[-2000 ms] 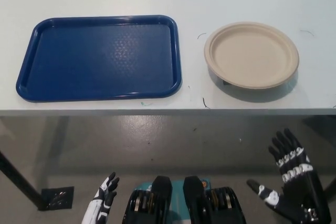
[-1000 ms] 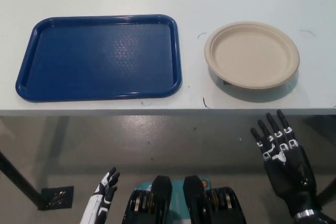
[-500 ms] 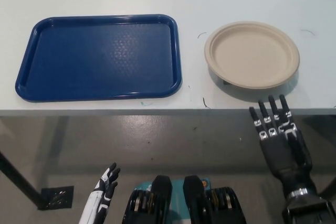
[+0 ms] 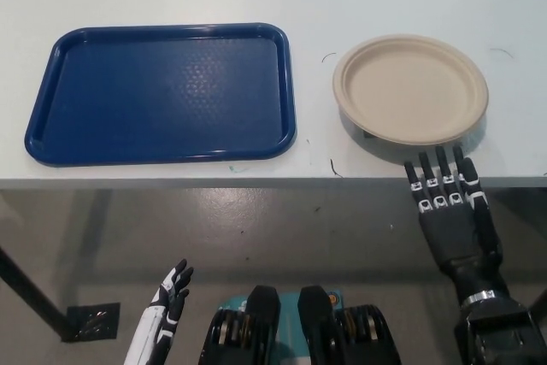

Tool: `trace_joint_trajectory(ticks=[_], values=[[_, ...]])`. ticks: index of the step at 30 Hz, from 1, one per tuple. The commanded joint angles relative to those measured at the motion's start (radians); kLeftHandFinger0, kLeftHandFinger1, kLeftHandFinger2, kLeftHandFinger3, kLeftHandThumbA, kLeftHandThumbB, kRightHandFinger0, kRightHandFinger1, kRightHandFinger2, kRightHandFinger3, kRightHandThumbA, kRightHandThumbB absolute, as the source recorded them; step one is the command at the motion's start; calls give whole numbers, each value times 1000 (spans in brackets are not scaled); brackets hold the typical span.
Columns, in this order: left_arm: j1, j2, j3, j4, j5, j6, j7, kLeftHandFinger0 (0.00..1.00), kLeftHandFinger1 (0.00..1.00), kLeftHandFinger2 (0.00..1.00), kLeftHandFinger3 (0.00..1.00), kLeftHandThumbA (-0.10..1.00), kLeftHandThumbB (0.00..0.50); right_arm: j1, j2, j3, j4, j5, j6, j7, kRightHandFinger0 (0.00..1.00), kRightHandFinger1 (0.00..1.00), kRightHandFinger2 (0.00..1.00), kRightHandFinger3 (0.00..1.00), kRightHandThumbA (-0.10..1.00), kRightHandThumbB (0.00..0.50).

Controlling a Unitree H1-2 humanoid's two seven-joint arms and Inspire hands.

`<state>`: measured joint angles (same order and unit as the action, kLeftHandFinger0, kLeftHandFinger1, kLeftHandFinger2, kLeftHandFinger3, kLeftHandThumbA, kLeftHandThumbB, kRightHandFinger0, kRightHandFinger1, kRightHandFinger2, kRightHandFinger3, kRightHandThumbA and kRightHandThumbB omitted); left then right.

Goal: Use the right hand to pick up a plate from a leveled surface and place it into a tray on the left side

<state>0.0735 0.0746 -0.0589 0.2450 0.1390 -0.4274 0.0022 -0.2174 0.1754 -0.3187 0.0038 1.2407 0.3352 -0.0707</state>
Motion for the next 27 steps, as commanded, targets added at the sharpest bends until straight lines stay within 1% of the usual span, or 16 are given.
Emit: trace_joint_trajectory(ticks=[1, 3, 5, 6, 9, 11, 12, 16, 20, 22, 24, 27], values=[[-18, 9, 0, -17, 13, -43, 15, 1000, 1000, 1000, 1000, 1000, 221, 0, 25, -5, 5, 35, 19, 18, 1000, 1000, 1000, 1000, 1000, 335], [-20, 7, 0, -17, 15, -42, 12, 1000, 1000, 1000, 1000, 1000, 228, 18, 29, -5, -7, 43, 24, 21, 1000, 1000, 1000, 1000, 1000, 332], [-20, 6, 0, -17, 9, -42, 9, 1000, 1000, 1000, 1000, 1000, 223, 38, 31, 1, -25, 42, 29, 24, 1000, 1000, 1000, 1000, 1000, 328], [-26, 10, 2, -16, 5, -38, 4, 1000, 1000, 1000, 1000, 1000, 234, 64, 35, 9, -65, 56, 40, 20, 1000, 1000, 1000, 1000, 1000, 328], [-27, 15, 5, -20, 2, -34, 2, 1000, 1000, 1000, 1000, 1000, 218, 119, 48, 33, -160, 78, 61, -6, 1000, 1000, 1000, 1000, 1000, 330], [-27, 15, 4, -22, 10, -33, 4, 1000, 1000, 1000, 1000, 1000, 216, 135, 47, 40, -181, 87, 64, -10, 1000, 1000, 1000, 1000, 1000, 331], [-24, 15, 0, -20, 13, -34, 2, 1000, 1000, 1000, 1000, 1000, 224, 139, 45, 37, -179, 92, 64, -21, 1000, 1000, 1000, 1000, 1000, 334], [-21, 14, -1, -28, 1, -24, -6, 1000, 1000, 1000, 1000, 1000, 238, 129, 44, 31, -160, 88, 55, -28, 1000, 1000, 1000, 1000, 1000, 328], [-23, 16, 1, -16, 2, -41, 1, 1000, 1000, 1000, 1000, 1000, 223, 115, 51, 32, -149, 83, 47, -38, 1000, 1000, 1000, 1000, 1000, 326], [-29, 16, 0, -16, 13, -33, 3, 1000, 1000, 1000, 1000, 1000, 247, 103, 49, 30, -146, 85, 43, -42, 1000, 1000, 1000, 1000, 1000, 326], [-29, 15, 0, -14, 11, -37, 2, 1000, 1000, 1000, 1000, 1000, 245, 96, 48, 31, -148, 85, 39, -42, 1000, 1000, 1000, 1000, 1000, 327], [-30, 18, 1, -10, 6, -42, 1, 1000, 1000, 1000, 1000, 1000, 229, 82, 46, 32, -144, 81, 34, -41, 1000, 1000, 1000, 1000, 1000, 326]])
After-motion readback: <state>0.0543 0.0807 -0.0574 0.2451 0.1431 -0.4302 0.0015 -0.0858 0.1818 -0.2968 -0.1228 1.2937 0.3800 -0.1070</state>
